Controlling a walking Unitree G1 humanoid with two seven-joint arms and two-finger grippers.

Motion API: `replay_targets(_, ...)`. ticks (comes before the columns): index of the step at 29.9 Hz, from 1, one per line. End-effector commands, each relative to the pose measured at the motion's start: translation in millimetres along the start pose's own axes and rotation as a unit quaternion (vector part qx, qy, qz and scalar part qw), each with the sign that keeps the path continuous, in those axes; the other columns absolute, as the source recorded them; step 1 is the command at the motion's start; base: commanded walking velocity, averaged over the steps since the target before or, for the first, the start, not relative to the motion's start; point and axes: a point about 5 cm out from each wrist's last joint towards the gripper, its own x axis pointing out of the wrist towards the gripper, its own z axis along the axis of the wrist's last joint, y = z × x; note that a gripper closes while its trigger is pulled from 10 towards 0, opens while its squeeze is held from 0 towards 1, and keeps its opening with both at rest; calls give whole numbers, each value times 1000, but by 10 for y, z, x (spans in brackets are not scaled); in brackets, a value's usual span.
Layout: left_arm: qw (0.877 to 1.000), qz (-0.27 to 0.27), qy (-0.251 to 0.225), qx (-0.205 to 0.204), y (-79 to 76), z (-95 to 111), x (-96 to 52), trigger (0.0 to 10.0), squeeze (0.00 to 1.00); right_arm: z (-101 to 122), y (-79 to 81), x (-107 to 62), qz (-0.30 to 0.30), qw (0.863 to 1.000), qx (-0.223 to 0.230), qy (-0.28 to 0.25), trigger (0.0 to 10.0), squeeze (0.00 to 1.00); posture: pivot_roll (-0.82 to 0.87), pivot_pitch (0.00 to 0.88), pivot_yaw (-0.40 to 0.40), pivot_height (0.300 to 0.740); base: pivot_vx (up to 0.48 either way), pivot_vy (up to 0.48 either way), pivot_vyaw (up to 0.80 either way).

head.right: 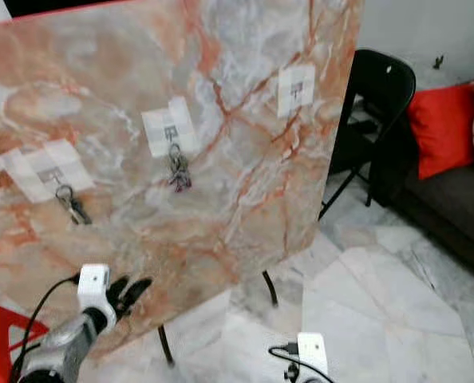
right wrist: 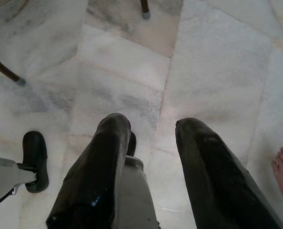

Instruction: Hang keys on a hook

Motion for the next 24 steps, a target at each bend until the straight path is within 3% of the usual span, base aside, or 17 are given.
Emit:
replay_targets(1, 998, 10, 41, 38, -37, -139, -6, 10000, 0, -4, 13, 0, 0, 1000, -1, 0, 10000, 0, -31, 0, 20, 740, 0, 0, 0)
replay_targets(5, 992, 16, 106, 72, -109, -426, -65, 10000, 0, -3, 19, 0, -1, 1000, 0, 0, 10000, 0, -28, 0, 18, 740, 0, 0, 0)
replay_targets(10, 984, 49, 167, 46, -132, -725, -186, 10000, 0, 2, 24, 0, -6, 1000, 13, -3, 10000, 0, -37, 0, 22, 740, 0, 0, 0)
replay_targets(15, 985, 51, 167, 13, -188, -791, -209, 10000, 0, -2, 24, 0, -4, 1000, 9, 1, 10000, 0, -39, 7, 23, 740, 0, 0, 0)
replay_targets(24, 980, 81, 182, -10, -125, -863, -263, 10000, 0, 11, 20, 3, -5, 1000, -5, 2, 10000, 0, -34, 18, 19, 740, 0, 0, 778)
